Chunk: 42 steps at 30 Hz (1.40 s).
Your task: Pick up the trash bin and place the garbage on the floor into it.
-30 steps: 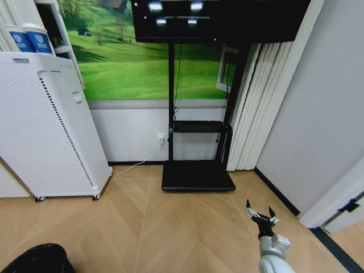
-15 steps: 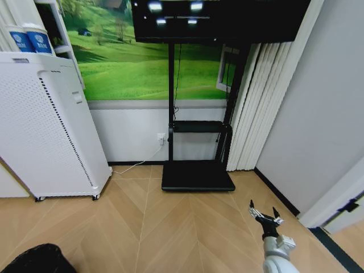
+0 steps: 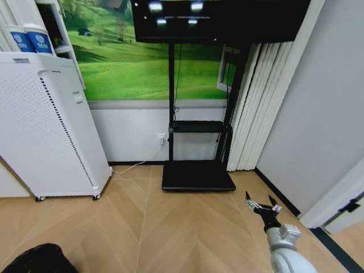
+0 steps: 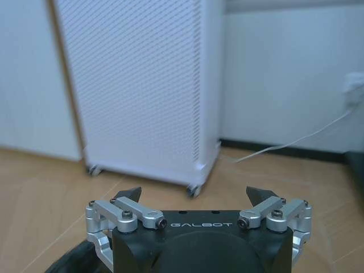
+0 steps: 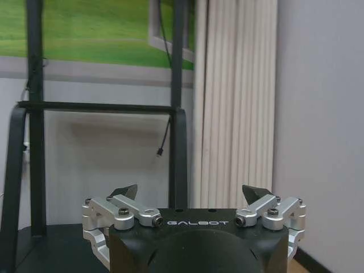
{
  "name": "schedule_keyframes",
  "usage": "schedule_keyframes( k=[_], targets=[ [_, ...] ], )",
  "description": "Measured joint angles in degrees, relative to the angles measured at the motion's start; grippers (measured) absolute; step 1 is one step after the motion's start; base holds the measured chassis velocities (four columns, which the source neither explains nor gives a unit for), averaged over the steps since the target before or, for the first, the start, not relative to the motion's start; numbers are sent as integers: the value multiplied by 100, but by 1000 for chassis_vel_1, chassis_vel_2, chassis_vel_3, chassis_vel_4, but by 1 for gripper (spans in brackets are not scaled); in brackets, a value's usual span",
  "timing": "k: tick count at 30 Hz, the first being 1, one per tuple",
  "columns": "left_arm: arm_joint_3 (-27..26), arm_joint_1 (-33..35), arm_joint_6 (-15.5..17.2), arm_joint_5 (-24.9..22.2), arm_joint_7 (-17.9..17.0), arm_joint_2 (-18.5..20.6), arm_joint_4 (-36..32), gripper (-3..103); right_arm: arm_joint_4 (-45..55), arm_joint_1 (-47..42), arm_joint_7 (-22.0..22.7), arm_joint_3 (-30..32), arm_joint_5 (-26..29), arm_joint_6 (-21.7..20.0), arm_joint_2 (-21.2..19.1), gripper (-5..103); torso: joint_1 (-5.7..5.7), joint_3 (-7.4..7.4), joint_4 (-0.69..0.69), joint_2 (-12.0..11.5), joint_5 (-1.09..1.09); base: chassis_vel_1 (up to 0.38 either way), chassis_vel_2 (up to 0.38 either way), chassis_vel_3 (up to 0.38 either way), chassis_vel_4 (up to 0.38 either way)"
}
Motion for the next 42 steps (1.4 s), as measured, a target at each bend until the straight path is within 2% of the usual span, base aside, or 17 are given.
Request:
schedule_keyframes(
  k=[1,3,5,7,11,12,17,24,42],
  targets=[
    [0,0,0,0,0,0,0,100,0,0,0,0,0,0,0,100,0,0,0,0,0,0,0,0,0],
    [344,-315,-134,537,166,100,-408,100,405,-234,-13,-224,-219,78,62,100,0,0,1,0,2,0,0,0,0],
    [451,-403,-158,693,180,168,-491,100,542,-321,-5,-302,-251,78,73,100,0,0,0,0,2,0,0,0,0],
    [946,-710,-215,952,147,531,-677,100,928,-559,2,-573,-284,32,99,100,0,0,1,1,-2,0,0,0,0],
    [1564,-948,-283,1086,72,809,-693,100,1037,-689,-15,-794,-403,49,155,100,0,0,-1,0,0,0,0,0,0],
    [1770,-953,-336,1155,68,801,-673,100,1038,-739,-45,-845,-451,86,163,100,0,0,2,1,1,0,0,0,0],
    [2272,-960,-483,1298,48,716,-638,100,965,-837,-179,-831,-549,281,117,100,0,0,3,0,1,0,0,0,0],
    [2490,-1010,-507,1458,34,683,-647,100,986,-895,-194,-768,-538,299,134,100,0,0,2,0,0,0,0,0,0],
    [2453,-983,-493,1513,22,651,-648,100,1018,-999,-196,-809,-581,201,213,100,0,0,2,0,0,0,0,0,0]
  ],
)
